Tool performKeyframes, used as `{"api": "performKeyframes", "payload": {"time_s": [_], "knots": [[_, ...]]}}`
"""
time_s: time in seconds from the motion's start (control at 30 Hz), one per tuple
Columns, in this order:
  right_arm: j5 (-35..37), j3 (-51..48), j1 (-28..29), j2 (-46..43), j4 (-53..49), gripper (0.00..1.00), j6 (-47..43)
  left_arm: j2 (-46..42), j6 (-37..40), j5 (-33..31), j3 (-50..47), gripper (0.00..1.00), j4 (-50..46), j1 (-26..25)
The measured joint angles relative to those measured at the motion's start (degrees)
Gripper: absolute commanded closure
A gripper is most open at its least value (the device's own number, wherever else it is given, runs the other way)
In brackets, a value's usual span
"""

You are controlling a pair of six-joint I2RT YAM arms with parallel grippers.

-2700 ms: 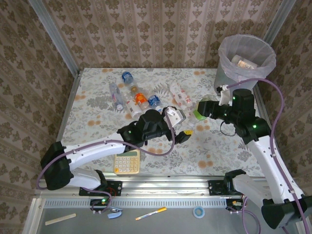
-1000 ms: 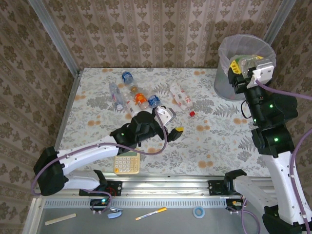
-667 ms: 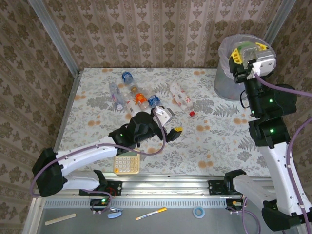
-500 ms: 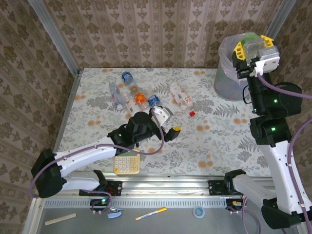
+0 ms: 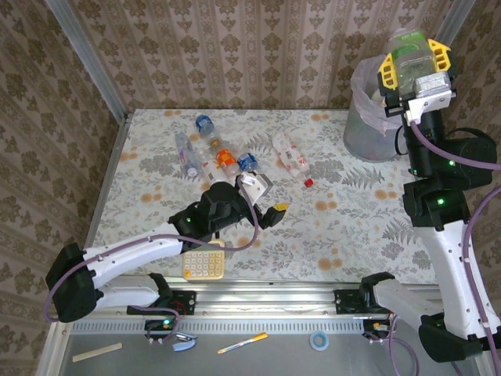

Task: Throw the plastic bottles in the bin

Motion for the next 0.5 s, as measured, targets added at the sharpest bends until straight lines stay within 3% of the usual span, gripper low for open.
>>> {"api": "performKeyframes", "payload": {"time_s": [0.5], "knots": [[-1.36,2.82,-0.87,2.29,2.45,0.73,-2.58,-0.02,-0.26,-0.17,-0.7,0.0,0.63,1.33]]}}
